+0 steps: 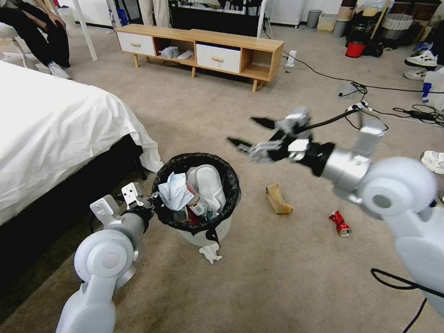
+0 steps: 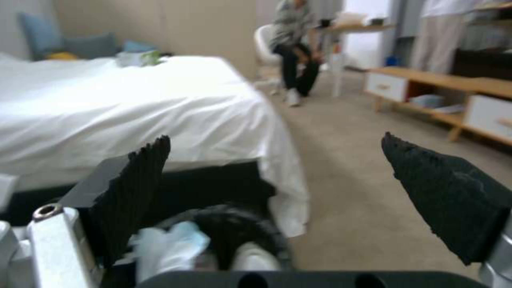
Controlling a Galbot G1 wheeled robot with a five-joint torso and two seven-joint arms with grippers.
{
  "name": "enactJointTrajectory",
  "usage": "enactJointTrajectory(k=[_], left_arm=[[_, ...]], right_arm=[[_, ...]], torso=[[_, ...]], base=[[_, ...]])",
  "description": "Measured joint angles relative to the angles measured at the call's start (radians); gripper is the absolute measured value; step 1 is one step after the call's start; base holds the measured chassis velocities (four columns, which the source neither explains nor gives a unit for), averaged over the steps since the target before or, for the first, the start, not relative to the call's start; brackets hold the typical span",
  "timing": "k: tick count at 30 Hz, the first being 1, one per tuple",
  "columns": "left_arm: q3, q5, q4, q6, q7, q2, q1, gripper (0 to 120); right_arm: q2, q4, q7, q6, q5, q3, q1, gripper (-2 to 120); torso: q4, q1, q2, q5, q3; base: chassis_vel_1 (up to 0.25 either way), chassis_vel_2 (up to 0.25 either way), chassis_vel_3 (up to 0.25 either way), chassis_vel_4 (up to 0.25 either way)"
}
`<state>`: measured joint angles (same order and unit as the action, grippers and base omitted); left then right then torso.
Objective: Pick up the trash bin and place the garbage on the floor into it.
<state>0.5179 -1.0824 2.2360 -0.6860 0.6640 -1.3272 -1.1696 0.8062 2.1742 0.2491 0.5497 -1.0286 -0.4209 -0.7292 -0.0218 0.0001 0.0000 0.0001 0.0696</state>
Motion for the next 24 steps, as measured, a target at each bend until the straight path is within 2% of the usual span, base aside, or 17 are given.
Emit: enactJointTrajectory(k=[9,24], left_arm=[[0.02,0.002,0.022,0.0,0.0,0.0,0.0,4],[0.061,-0.002,0.044,0.0,-0.002,0.009,-0.005,4]], right_arm=[[0.016,-0.043,0.004,-0.001,0.023,-0.114,-0.083,100],[0.05,-0.201,0.029,-0.053,0.185,-0.04,-0.183,100]], torso=[[0.0,0.0,0.0,0.0,0.0],[0.0,0.0,0.0,-0.0005,0.0]], base=[[0.0,0.0,0.0,0.0],[0.0,0.0,0.0,0.0]])
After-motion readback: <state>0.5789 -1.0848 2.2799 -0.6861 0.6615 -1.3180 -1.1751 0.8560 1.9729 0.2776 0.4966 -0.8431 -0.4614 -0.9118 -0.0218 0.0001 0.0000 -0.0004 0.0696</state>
